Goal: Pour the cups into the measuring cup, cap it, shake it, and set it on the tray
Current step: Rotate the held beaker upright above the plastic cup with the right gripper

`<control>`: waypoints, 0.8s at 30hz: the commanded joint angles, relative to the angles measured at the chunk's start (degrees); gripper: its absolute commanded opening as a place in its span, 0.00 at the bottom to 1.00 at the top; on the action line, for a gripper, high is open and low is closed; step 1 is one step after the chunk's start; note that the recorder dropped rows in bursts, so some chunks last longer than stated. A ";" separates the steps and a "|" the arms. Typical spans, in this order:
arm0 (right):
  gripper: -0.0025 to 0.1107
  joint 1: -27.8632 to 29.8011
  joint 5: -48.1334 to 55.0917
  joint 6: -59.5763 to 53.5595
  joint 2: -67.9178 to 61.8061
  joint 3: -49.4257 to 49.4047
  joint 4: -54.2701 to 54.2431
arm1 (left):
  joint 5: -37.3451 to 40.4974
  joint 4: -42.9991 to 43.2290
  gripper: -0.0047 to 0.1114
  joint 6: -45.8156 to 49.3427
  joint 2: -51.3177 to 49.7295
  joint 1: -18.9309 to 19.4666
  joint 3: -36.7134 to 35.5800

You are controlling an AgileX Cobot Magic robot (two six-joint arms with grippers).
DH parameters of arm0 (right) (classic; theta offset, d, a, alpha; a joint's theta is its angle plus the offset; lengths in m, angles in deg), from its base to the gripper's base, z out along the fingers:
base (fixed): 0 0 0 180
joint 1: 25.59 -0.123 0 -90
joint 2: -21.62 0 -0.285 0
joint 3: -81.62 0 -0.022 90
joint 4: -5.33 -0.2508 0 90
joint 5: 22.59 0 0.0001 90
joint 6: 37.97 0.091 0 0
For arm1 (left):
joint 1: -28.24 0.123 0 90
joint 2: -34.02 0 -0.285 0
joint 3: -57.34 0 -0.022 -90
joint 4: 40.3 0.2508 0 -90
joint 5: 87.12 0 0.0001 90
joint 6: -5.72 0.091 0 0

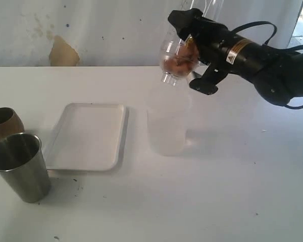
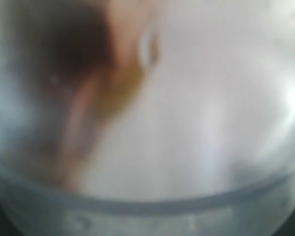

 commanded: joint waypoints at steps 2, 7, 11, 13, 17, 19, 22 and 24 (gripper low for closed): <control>0.02 0.73 -2.98 -1.58 0.38 1.44 3.35 | 0.11 0.25 0.05 -0.12 0.14 -0.13 -0.29; 0.02 0.73 -2.87 -1.58 0.38 2.01 5.94 | 0.11 0.25 0.05 -0.12 0.14 -0.13 -0.29; 0.02 0.73 -3.04 -1.58 0.38 2.12 8.51 | 0.11 0.25 0.05 -0.12 0.14 -0.13 -0.29; 0.02 0.73 -3.04 -1.58 0.38 2.12 10.23 | 0.11 0.25 0.05 -0.12 0.14 -0.13 -0.29; 0.02 0.73 -3.04 -1.58 0.38 2.12 10.23 | 0.11 0.25 0.05 -0.12 0.14 -0.13 -0.29; 0.02 0.73 -3.04 -1.58 0.38 2.12 10.23 | 0.11 0.25 0.05 -0.12 0.14 -0.13 -0.29; 0.02 0.73 -2.88 -1.58 0.38 2.12 10.23 | 0.11 0.25 0.05 -0.12 0.14 -0.13 -0.29; 0.02 0.73 -2.89 -1.58 0.38 2.12 10.66 | 0.11 0.25 0.05 -0.12 0.14 -0.13 -0.29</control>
